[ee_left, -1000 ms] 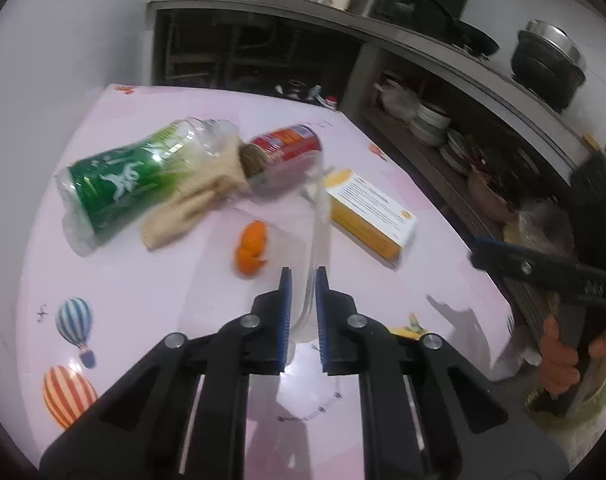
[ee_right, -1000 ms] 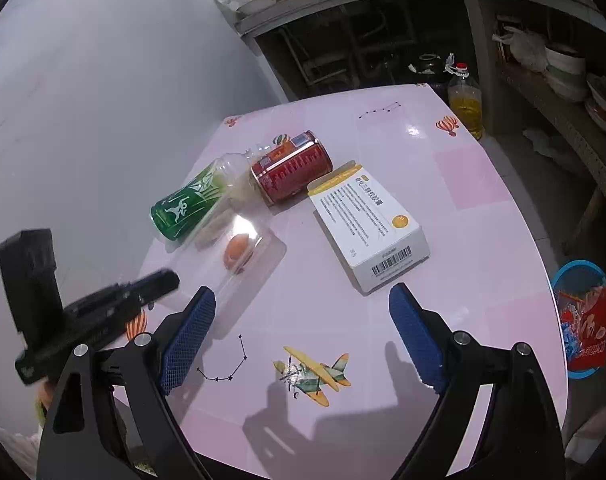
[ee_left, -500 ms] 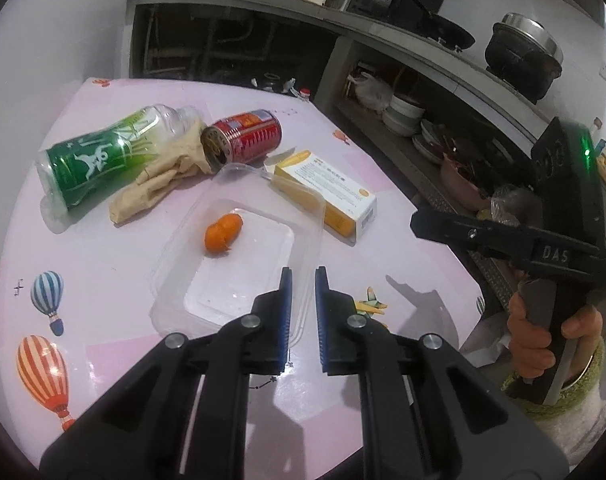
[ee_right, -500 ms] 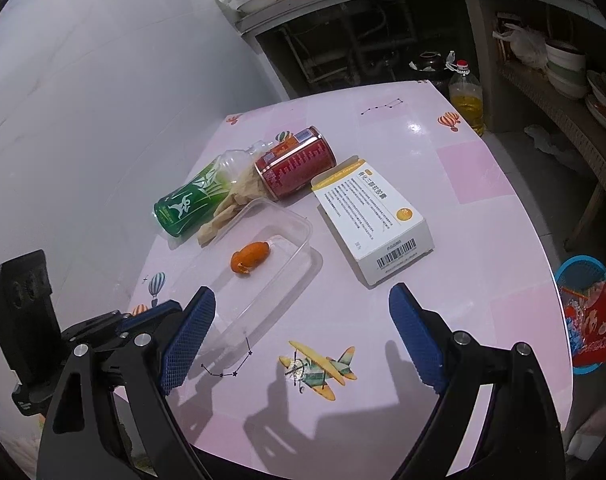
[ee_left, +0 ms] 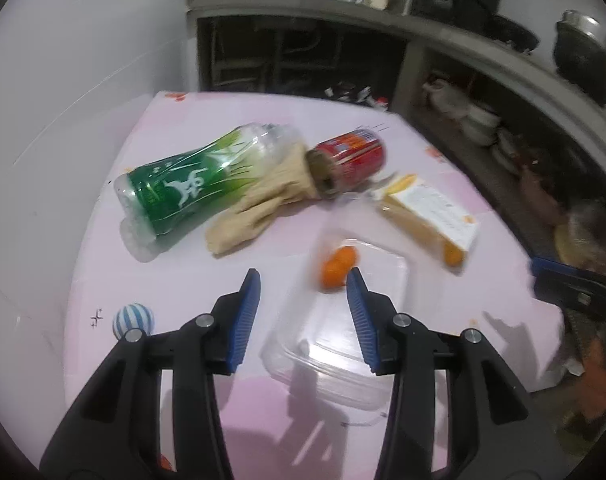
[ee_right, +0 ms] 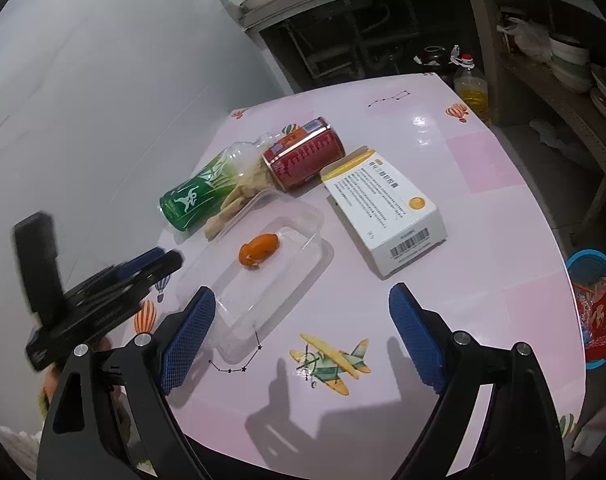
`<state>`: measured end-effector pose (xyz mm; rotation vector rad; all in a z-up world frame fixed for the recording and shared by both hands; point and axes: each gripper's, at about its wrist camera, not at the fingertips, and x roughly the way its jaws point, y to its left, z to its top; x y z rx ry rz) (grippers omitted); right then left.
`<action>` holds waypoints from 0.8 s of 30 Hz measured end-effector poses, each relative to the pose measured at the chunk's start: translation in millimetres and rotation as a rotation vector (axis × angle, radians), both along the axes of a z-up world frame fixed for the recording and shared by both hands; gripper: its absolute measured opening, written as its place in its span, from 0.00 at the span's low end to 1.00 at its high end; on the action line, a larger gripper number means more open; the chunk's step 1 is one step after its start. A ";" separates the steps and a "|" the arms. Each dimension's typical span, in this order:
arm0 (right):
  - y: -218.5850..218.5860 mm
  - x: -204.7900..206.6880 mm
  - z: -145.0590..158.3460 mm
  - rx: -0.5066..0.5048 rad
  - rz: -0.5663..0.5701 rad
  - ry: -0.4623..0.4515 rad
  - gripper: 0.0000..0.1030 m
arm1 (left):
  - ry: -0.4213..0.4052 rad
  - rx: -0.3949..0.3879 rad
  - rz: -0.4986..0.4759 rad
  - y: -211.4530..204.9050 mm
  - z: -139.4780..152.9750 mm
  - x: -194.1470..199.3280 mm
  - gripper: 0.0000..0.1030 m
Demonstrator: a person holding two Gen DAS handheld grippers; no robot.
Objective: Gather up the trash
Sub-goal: 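Grasp the clear tray rim with the left tool while the right tool grasps the orange piece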
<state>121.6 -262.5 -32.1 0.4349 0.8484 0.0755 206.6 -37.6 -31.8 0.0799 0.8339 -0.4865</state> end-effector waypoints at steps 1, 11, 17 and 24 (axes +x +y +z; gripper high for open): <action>0.9 -0.2 0.2 -0.001 0.002 -0.001 0.83 | 0.006 0.009 0.003 -0.8 -3.1 5.5 0.41; 7.9 15.9 -4.2 0.100 0.051 -0.004 0.83 | 0.087 0.039 0.013 -3.4 -27.5 22.9 0.23; 24.9 42.6 -10.9 0.120 0.085 0.022 0.75 | 0.085 0.043 0.005 -5.8 -28.9 16.8 0.11; 28.2 56.1 -22.5 0.126 0.073 0.062 0.59 | 0.089 0.044 0.007 -3.8 -27.1 4.3 0.07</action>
